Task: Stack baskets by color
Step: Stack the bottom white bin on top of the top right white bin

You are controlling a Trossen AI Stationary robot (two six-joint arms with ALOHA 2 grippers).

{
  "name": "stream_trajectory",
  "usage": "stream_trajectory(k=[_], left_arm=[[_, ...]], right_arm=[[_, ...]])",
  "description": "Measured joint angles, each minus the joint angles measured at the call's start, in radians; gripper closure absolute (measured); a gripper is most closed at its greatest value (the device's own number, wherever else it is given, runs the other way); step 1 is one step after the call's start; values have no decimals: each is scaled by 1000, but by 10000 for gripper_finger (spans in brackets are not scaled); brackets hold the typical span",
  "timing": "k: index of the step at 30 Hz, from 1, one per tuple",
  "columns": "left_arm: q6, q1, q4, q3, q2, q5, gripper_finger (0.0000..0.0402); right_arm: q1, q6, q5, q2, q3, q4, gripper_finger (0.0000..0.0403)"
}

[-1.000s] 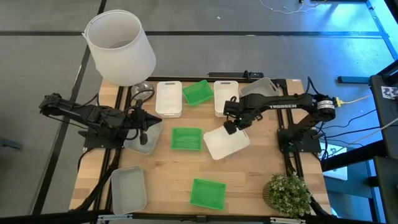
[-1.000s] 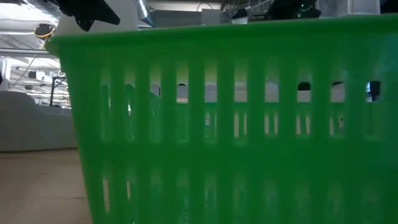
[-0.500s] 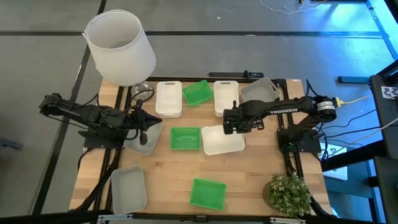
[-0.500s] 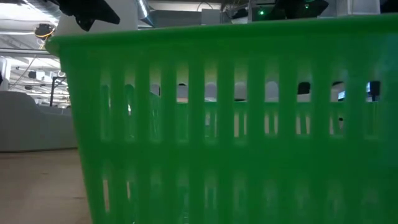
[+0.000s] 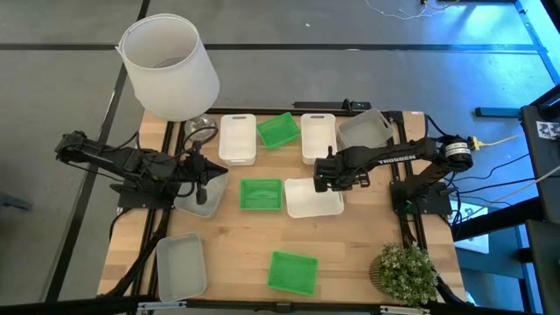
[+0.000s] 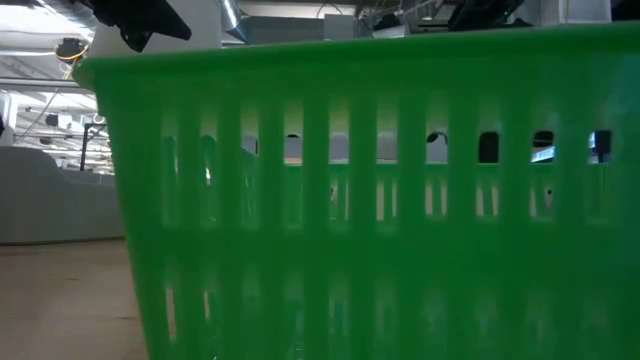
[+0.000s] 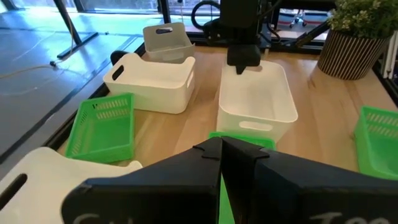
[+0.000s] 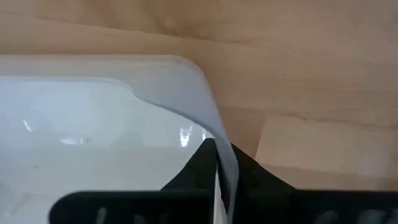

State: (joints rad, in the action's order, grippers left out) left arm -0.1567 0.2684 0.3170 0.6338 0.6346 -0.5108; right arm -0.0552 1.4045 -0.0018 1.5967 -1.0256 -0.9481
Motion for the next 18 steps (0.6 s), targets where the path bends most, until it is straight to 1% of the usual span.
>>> stream_trajectory(k=[9,11,14,16,18], left_arm=[[-59,0,9,0,0,-3,401],[-61,0,9,0,0,4,401],[-68,0,8,0,0,6,401],[-73,0,8,0,0,7,401],[-74,0,9,1,-2,7,401]], right_arm=[[0,-5,10,0,1,2,356],[0,-42,12,0,1,4,344],[-3,-54,3,-1,-25,-18,329],[2,-80,27,-12,-59,-35,325],[18,-105,77,-26,-107,-64,323]])
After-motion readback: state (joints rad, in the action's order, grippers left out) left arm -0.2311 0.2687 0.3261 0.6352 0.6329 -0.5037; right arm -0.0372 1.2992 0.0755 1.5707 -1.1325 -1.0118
